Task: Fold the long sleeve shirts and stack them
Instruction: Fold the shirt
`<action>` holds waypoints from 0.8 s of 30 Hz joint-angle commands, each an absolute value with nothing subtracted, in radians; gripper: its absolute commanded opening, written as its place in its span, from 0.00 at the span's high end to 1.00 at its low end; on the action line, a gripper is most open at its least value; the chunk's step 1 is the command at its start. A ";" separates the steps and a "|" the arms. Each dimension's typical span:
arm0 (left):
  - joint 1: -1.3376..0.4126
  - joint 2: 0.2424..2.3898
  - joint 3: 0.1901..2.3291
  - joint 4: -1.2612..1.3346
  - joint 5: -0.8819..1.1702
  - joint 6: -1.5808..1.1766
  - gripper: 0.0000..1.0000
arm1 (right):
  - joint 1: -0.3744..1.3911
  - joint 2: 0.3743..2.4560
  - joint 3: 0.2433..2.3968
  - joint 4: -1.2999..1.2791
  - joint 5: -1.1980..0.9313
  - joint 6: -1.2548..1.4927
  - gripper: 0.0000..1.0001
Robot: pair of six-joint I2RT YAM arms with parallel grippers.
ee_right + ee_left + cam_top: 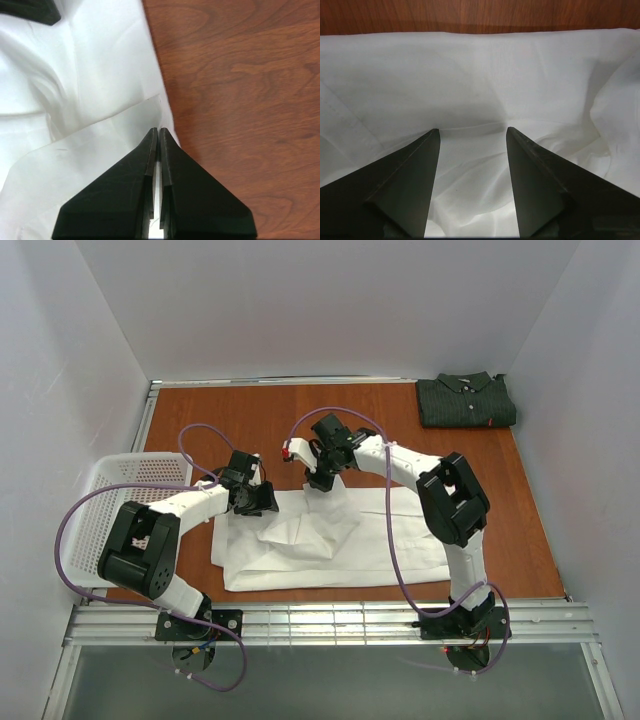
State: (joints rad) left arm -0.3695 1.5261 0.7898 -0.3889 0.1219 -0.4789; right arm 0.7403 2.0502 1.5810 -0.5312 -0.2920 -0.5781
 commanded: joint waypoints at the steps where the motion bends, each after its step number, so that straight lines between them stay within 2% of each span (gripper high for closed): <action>1: -0.368 1.532 0.798 -0.402 0.107 -0.468 0.49 | 0.762 1.985 1.540 -0.548 -0.293 -0.560 0.99; 5: -0.368 1.542 0.799 -0.403 0.095 -0.469 0.49 | 0.799 1.887 1.468 -0.548 -0.272 -0.508 0.99; 11: -0.362 1.563 0.813 -0.399 0.077 -0.485 0.49 | 0.934 1.620 1.270 -0.557 -0.265 -0.408 0.99; 16: -0.298 1.675 0.889 -0.382 0.144 -0.552 0.49 | 1.021 1.436 1.137 -0.589 -0.291 -0.318 0.99; 24: -0.244 1.890 1.106 -0.359 0.161 -0.607 0.49 | 1.048 1.227 0.986 -0.632 -0.360 -0.238 0.99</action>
